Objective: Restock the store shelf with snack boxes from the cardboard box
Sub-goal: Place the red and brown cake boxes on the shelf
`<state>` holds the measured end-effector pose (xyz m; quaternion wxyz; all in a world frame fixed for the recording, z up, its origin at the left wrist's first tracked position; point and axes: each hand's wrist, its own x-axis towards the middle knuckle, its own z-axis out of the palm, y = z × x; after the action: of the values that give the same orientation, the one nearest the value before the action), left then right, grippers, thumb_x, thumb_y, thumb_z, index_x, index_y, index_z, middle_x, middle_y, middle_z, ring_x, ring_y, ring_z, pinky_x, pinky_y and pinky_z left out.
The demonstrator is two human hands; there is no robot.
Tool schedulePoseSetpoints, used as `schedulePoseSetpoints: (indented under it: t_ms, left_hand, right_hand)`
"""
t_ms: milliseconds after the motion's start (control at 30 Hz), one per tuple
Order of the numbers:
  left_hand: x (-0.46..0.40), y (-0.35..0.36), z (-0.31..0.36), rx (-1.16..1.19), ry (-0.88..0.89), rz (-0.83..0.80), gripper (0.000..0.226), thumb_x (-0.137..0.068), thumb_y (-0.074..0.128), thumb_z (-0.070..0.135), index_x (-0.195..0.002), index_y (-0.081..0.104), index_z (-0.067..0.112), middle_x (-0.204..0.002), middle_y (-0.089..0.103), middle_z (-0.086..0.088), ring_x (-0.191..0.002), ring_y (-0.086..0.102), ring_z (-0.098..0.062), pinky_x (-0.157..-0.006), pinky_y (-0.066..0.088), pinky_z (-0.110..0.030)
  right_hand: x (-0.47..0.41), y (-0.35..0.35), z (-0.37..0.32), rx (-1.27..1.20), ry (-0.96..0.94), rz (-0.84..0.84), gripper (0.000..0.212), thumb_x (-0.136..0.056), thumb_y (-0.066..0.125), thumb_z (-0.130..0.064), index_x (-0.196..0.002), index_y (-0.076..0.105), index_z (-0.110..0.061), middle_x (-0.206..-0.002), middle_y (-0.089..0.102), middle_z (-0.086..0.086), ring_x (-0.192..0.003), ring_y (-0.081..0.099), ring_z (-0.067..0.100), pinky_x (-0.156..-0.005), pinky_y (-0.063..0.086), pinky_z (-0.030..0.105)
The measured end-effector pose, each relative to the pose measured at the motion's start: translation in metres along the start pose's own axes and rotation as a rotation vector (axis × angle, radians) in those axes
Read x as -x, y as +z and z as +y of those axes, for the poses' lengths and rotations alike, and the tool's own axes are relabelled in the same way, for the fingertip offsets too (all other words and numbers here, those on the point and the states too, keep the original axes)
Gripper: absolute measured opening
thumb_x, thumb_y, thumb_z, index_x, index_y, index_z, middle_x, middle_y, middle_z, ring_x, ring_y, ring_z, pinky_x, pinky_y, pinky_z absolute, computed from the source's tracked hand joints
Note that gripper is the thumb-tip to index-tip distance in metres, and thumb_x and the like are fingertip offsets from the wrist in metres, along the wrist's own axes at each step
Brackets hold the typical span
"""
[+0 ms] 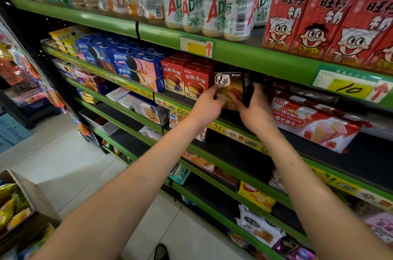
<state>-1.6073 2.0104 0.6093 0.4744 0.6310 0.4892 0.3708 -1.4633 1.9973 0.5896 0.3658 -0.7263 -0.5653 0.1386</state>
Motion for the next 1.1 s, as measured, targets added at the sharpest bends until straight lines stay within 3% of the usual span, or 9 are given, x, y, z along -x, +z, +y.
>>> schedulePoseSetpoints:
  t_ms: [100, 167, 233, 300, 433, 533, 733, 933, 1100]
  left_hand:
    - [-0.004, 0.008, -0.002, -0.023, -0.008, -0.051, 0.052, -0.096, 0.047, 0.006, -0.147, 0.041, 0.015, -0.120, 0.055, 0.009, -0.107, 0.050, -0.006, -0.081, 0.037, -0.009]
    - [-0.008, 0.013, -0.002, -0.032, -0.039, -0.065, 0.055, -0.096, 0.046, 0.005, -0.149, 0.037, 0.016, -0.124, 0.056, 0.008, -0.109, 0.048, -0.005, -0.084, 0.036, -0.009]
    - [-0.012, 0.016, -0.002, -0.033, -0.062, -0.071, 0.056, -0.096, 0.046, 0.006, -0.150, 0.037, 0.019, -0.119, 0.053, 0.008, -0.107, 0.045, -0.006, -0.080, 0.037, -0.008]
    - [-0.018, 0.018, -0.001, -0.024, -0.071, -0.067, 0.055, -0.096, 0.047, 0.006, -0.148, 0.040, 0.021, -0.106, 0.054, 0.011, -0.098, 0.047, -0.005, -0.065, 0.037, 0.001]
    - [-0.029, 0.021, 0.002, -0.031, -0.109, -0.079, 0.054, -0.097, 0.048, 0.008, -0.148, 0.040, 0.022, -0.134, 0.053, -0.005, -0.114, 0.045, -0.016, -0.087, 0.033, -0.023]
    - [-0.037, 0.022, 0.001, -0.014, -0.128, -0.076, 0.052, -0.099, 0.048, 0.009, -0.149, 0.040, 0.019, -0.145, 0.049, -0.009, -0.132, 0.044, -0.027, -0.090, 0.032, -0.024]
    - [-0.046, 0.022, -0.004, 0.008, -0.110, -0.101, 0.048, -0.098, 0.048, 0.005, -0.145, 0.043, 0.012, -0.139, 0.053, -0.013, -0.116, 0.049, -0.019, -0.082, 0.033, -0.018]
    - [-0.050, 0.020, -0.015, 0.060, -0.137, -0.116, 0.052, -0.093, 0.051, 0.012, -0.144, 0.044, 0.020, -0.120, 0.057, -0.003, -0.120, 0.053, -0.029, -0.104, 0.044, -0.042]
    - [-0.051, 0.018, -0.018, 0.121, -0.143, -0.124, 0.055, -0.093, 0.050, 0.009, -0.146, 0.042, 0.018, -0.134, 0.054, -0.008, -0.128, 0.048, -0.030, -0.110, 0.040, -0.049]
  right_hand:
    - [-0.014, 0.007, -0.003, 0.251, 0.097, -0.085, 0.059, -0.095, 0.060, -0.028, -0.144, 0.030, -0.013, -0.140, 0.049, 0.017, -0.126, 0.051, 0.037, -0.097, 0.045, 0.044]
    - [-0.017, 0.011, -0.005, 0.323, 0.123, -0.138, 0.052, -0.097, 0.056, -0.029, -0.140, 0.036, -0.008, -0.136, 0.051, 0.019, -0.123, 0.053, 0.038, -0.095, 0.045, 0.042]
    - [-0.019, 0.017, -0.005, 0.312, 0.118, -0.203, 0.046, -0.097, 0.054, -0.024, -0.137, 0.042, -0.006, -0.133, 0.055, 0.020, -0.120, 0.055, 0.037, -0.090, 0.046, 0.038]
    - [-0.021, 0.021, -0.005, 0.227, 0.136, -0.227, 0.040, -0.097, 0.052, -0.017, -0.135, 0.046, -0.007, -0.128, 0.058, 0.019, -0.115, 0.058, 0.036, -0.083, 0.046, 0.035]
    - [-0.032, 0.019, -0.003, 0.084, 0.177, -0.237, 0.044, -0.096, 0.048, -0.014, -0.140, 0.045, -0.012, -0.131, 0.059, 0.017, -0.117, 0.058, 0.034, -0.081, 0.043, 0.030]
    - [-0.039, 0.017, 0.001, 0.043, 0.193, -0.263, 0.051, -0.096, 0.047, -0.014, -0.146, 0.039, -0.015, -0.139, 0.054, 0.016, -0.124, 0.054, 0.032, -0.083, 0.036, 0.027]
    - [-0.042, 0.019, 0.007, 0.022, 0.201, -0.262, 0.059, -0.096, 0.044, -0.014, -0.153, 0.029, -0.015, -0.152, 0.041, 0.016, -0.136, 0.043, 0.032, -0.092, 0.035, 0.029]
    - [-0.041, 0.022, 0.012, -0.051, 0.208, -0.245, 0.060, -0.097, 0.048, -0.018, -0.154, 0.028, -0.021, -0.152, 0.042, 0.011, -0.136, 0.043, 0.029, -0.091, 0.033, 0.027]
    - [-0.039, 0.020, 0.012, -0.065, 0.220, -0.233, 0.061, -0.098, 0.048, -0.023, -0.155, 0.026, -0.023, -0.155, 0.038, 0.009, -0.139, 0.040, 0.028, -0.099, 0.038, 0.033]
